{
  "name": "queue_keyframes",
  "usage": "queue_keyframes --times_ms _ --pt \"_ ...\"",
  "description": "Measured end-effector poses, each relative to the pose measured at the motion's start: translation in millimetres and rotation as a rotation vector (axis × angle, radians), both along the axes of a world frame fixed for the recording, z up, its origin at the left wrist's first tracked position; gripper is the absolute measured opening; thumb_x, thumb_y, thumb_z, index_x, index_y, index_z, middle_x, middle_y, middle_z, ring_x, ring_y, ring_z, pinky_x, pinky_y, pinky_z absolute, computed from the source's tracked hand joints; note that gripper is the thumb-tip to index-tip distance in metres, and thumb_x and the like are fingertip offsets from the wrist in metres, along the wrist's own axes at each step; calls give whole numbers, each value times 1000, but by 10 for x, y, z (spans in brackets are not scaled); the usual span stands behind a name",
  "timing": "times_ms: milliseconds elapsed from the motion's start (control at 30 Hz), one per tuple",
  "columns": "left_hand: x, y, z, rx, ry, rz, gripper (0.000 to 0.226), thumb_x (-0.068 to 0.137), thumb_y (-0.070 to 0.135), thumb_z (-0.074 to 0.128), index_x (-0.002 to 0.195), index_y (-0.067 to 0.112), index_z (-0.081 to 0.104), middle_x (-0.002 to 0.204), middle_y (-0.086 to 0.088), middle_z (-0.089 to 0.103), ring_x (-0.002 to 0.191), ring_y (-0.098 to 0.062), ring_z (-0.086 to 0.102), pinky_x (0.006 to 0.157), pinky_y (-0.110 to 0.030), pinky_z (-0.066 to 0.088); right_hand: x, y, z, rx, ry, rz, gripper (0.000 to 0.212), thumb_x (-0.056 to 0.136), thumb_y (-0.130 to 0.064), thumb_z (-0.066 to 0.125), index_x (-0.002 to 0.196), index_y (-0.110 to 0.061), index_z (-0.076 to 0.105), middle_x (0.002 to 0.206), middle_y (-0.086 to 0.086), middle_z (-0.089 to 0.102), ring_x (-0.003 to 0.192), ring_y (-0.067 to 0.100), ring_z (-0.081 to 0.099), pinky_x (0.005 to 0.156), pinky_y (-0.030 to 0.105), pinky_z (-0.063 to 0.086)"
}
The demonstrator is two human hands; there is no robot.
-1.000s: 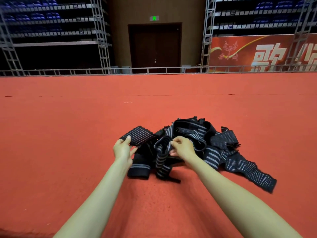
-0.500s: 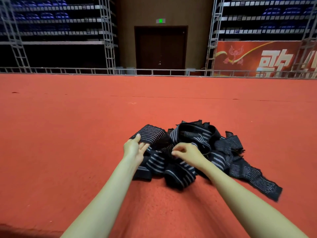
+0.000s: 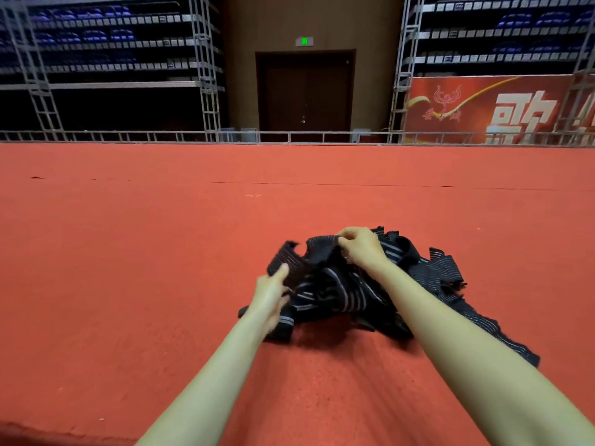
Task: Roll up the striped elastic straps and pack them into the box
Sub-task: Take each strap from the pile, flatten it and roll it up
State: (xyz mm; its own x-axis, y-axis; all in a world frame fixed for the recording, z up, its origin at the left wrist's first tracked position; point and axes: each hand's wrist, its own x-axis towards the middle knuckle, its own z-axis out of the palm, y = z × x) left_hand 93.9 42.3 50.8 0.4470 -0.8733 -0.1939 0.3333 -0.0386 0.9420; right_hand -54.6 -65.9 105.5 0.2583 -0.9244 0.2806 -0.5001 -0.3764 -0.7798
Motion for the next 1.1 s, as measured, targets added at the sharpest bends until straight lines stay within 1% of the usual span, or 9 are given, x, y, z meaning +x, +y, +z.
queue_keyframes --times_ms 133,233,333,433,567,667,733,833,1100 --pt "-341 -95 -221 316 -415 46 73 81 41 65 132 -1 33 138 -11 37 124 -31 41 102 -34 33 3 84 11 14 420 60 22 86 -9 53 69 -12 66 74 8 64 70 23 59 63 31 46" --pt "-593 20 -363 -115 -900 377 28 90 19 54 109 1 44 117 -16 40 112 -30 37 100 -38 27 -21 99 -156 124 417 114 20 82 -3 51 83 3 70 67 10 64 61 21 60 68 35 56" --pt "-659 30 -643 -484 -1539 235 15 87 21 49 88 10 58 92 -6 54 89 -23 47 82 -32 37 -38 90 -240 232 294 130 20 85 2 50 93 2 68 62 10 60 53 17 58 57 28 56" --pt "-620 -56 -885 -358 -1911 -35 20 72 23 67 88 12 68 97 -4 64 83 -22 60 76 -28 43 -32 82 -216 342 188 129 17 87 5 49 92 -3 62 61 10 58 49 15 58 49 23 54" --pt "-502 -174 -976 -50 -1881 -197 53 48 41 87 93 17 74 95 4 70 85 -19 65 71 -24 53 -1 -13 -239 344 146 79 11 90 2 53 92 -5 61 66 14 65 57 19 66 67 32 60" --pt "-402 -153 -963 107 -1973 -227 43 79 44 65 115 21 67 117 7 64 115 -25 49 97 -35 43 9 -150 -252 195 56 -39 18 89 -3 53 96 -6 69 70 11 71 66 21 71 73 36 60" --pt "-368 -148 -1021 202 -1953 -345 49 98 35 41 142 16 38 146 3 39 137 -30 23 115 -44 15 19 -208 -218 87 58 -69 18 89 -8 55 93 -10 73 75 7 71 71 20 70 74 37 59" --pt "-335 -131 -1027 256 -1905 -401 52 101 34 31 150 19 20 156 5 21 142 -27 10 117 -45 1 42 -226 -180 -1 119 -71 18 89 -15 57 95 -16 74 92 3 72 86 19 65 77 33 53" --pt "-283 -169 -984 301 -1772 -533 51 101 38 29 149 23 22 156 11 20 144 -25 7 117 -48 -1 36 -305 122 -94 81 -76 20 89 -15 56 98 -17 73 99 4 72 96 22 65 86 37 52"
